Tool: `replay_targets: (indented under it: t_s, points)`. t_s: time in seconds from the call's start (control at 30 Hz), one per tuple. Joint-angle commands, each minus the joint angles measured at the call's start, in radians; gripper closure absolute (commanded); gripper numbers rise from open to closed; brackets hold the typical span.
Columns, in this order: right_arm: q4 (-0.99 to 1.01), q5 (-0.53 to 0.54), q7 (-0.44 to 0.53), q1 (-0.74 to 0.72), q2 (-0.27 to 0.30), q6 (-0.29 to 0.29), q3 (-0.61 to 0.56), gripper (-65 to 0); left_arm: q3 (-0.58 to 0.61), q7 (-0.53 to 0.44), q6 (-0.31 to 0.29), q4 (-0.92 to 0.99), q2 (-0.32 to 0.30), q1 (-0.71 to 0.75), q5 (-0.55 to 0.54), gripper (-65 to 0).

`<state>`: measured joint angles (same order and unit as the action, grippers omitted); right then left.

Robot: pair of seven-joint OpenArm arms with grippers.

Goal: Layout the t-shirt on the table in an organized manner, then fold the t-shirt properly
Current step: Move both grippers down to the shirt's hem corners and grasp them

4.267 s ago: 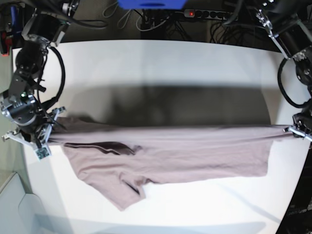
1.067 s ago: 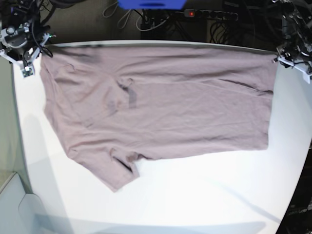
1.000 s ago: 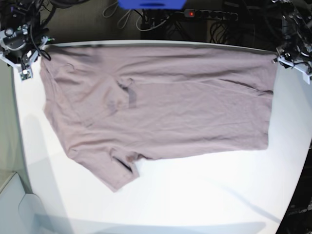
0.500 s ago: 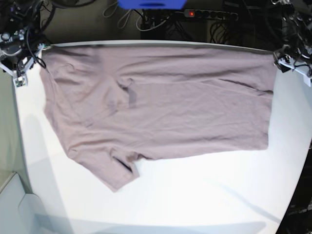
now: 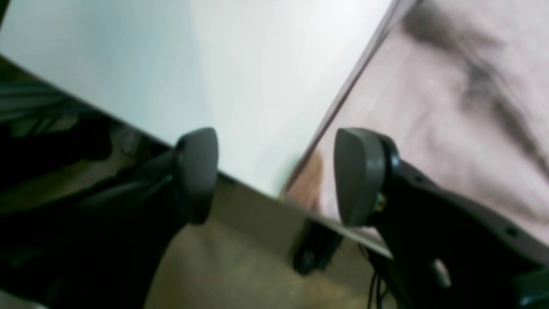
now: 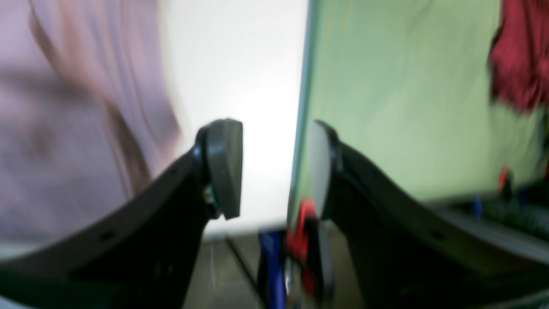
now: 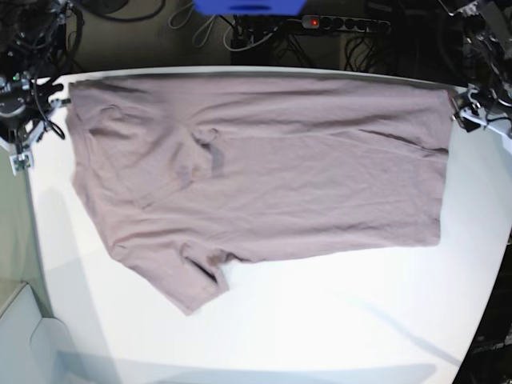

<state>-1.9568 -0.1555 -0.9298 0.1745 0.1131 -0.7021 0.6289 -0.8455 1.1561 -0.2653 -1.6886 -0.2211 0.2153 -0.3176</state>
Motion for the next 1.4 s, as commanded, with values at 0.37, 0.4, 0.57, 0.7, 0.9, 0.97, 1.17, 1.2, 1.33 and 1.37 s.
replay_targets:
  t_s: [0.37, 0.4, 0.57, 0.7, 0.9, 0.97, 1.17, 1.2, 1.33, 1.37]
  points:
    - [0.422, 0.007, 0.022, -0.485, 0.013, 0.004, -0.238, -26.0, -0.007, -0.023, 0.010, -0.153, 0.002, -0.156, 0.004, -41.6]
    - [0.486, 0.007, 0.022, -0.528, 0.013, 0.004, -0.238, -26.0, -0.007, -0.023, 0.010, -0.153, 0.004, -0.173, 0.004, -41.6]
    - [0.816, 0.007, 0.091, -0.728, 0.035, 0.004, -0.240, -26.0, -0.007, -0.023, 0.008, -0.153, 0.004, -0.244, 0.005, -41.6]
    - [0.997, 0.007, 0.268, -0.789, 0.058, 0.004, -0.240, -27.2, -0.007, -0.023, 0.007, -0.149, -0.002, -0.265, 0.005, -41.6]
    - [1.167, 0.007, 0.432, -0.821, 0.089, 0.004, -0.310, -31.0, -0.007, -0.064, 0.005, -0.144, -0.004, -0.265, 0.005, -41.6]
    - [1.201, 0.007, 0.492, -0.821, 0.093, 0.034, -0.317, -31.0, -0.007, -0.075, 0.005, -0.144, -0.004, -0.265, 0.005, -41.6]
    - [1.215, 0.007, 0.595, -0.821, 0.119, 0.198, -0.317, -31.1, -0.007, -0.077, 0.008, -0.144, -0.004, -0.265, 0.007, -41.6]
    - [1.215, 0.007, 0.604, -0.821, 0.121, 0.224, -0.315, -31.1, -0.007, -0.077, 0.008, -0.144, -0.004, -0.265, 0.007, -41.6]
    - [1.216, 0.007, 0.619, -0.814, 0.135, 0.235, -0.315, -31.1, -0.007, -0.075, 0.008, -0.144, -0.002, -0.264, 0.007, -41.6]
    - [1.218, 0.007, 0.619, -0.811, 0.135, 0.235, -0.315, -31.1, -0.007, -0.075, 0.008, -0.144, -0.001, -0.264, 0.007, -41.6]
